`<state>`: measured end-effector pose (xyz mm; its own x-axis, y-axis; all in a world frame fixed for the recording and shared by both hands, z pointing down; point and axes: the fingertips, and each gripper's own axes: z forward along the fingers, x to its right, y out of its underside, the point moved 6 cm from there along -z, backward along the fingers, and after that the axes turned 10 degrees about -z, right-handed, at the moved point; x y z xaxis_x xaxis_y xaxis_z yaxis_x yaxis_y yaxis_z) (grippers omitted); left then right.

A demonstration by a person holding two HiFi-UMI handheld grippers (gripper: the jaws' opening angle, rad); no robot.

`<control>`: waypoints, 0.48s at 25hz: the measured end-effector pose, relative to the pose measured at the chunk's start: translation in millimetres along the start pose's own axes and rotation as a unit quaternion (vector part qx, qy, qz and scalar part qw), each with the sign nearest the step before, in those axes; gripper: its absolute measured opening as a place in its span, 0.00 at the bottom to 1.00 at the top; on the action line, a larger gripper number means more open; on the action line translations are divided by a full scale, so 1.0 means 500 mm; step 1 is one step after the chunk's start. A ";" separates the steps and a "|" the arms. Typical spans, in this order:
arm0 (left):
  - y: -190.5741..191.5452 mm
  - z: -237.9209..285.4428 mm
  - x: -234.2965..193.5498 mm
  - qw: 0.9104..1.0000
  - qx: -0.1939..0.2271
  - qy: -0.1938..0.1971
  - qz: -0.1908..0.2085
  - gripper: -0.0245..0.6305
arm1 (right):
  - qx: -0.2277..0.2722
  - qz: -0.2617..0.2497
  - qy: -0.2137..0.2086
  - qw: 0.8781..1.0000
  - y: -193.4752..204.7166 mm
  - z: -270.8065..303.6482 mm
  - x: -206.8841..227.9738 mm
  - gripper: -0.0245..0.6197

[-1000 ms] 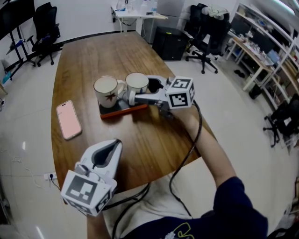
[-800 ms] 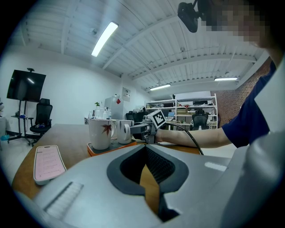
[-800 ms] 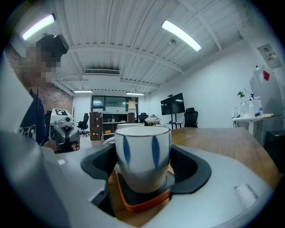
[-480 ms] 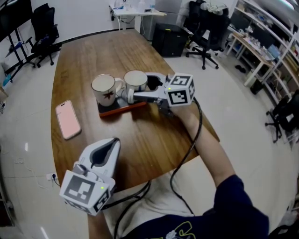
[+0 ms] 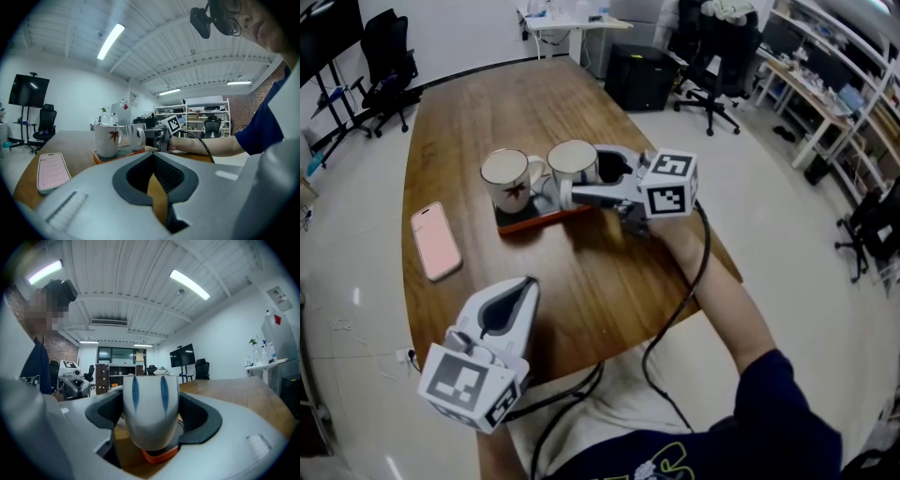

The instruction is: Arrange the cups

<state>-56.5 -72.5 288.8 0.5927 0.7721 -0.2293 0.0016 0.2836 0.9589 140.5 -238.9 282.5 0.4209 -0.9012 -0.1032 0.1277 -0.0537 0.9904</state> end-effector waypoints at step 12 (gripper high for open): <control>0.005 -0.043 -0.014 0.997 0.013 -0.069 -0.012 0.04 | 0.057 0.012 -0.053 0.997 -0.024 -0.014 -0.059 0.60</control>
<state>-78.0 -64.8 288.9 0.6968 0.6797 -0.2290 0.0367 0.2851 0.9578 132.9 -208.4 272.9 0.3252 -0.9426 -0.0759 0.0144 -0.0753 0.9971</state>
